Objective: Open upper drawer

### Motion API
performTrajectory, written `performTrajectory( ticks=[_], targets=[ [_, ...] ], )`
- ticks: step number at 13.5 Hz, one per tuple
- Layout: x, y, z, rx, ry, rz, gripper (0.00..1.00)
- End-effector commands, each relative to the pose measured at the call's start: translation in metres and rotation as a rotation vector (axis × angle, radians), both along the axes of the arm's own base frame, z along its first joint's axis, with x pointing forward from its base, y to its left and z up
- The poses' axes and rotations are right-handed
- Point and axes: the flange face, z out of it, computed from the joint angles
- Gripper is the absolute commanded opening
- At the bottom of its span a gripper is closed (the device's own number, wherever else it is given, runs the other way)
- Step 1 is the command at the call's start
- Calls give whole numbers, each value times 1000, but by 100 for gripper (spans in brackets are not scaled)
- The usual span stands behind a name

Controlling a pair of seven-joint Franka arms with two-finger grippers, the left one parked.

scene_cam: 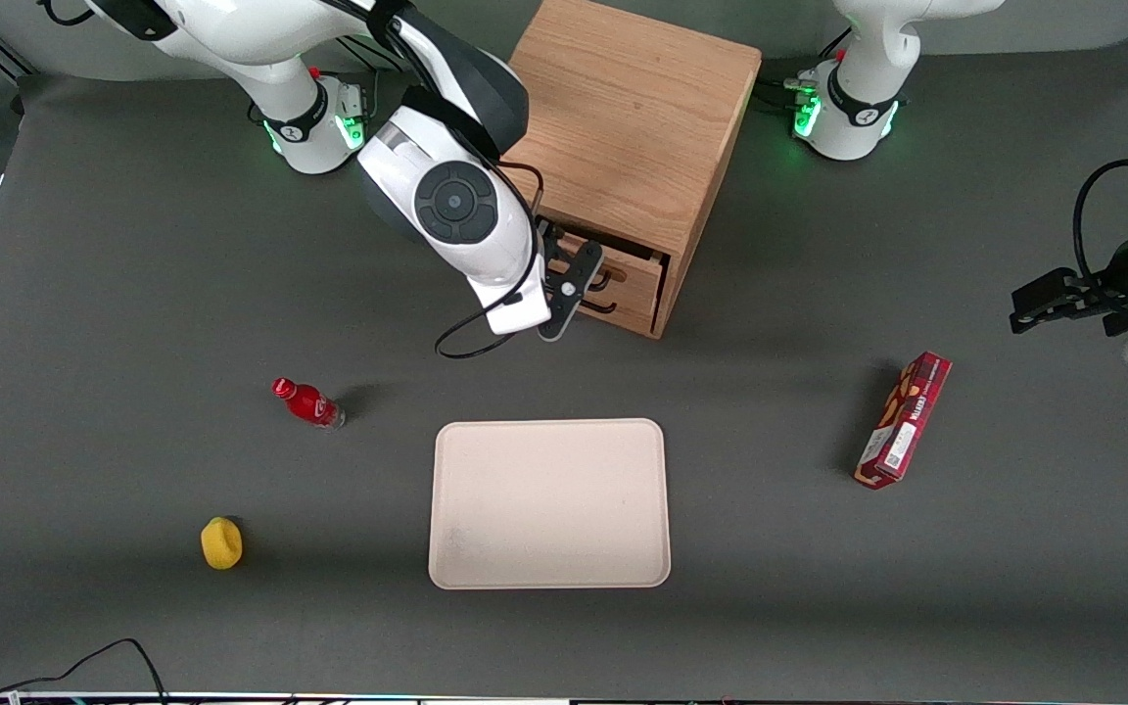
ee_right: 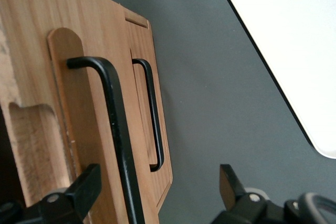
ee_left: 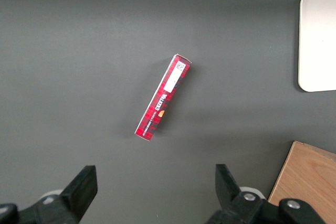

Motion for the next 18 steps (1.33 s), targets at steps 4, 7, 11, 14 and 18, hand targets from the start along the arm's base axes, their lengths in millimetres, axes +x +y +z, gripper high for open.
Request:
performTrajectory(
  ticks=[4,7,11,14,18],
  targets=[
    [8,-19,-2,12,-34,53,100],
    [12,-20,-6,20,-39,49,100],
    [17,-21,-13,33,-54,50,100],
    [27,-31,-17,32,-61,69,100],
    [39,-46,-21,37,-67,94,100]
  ],
)
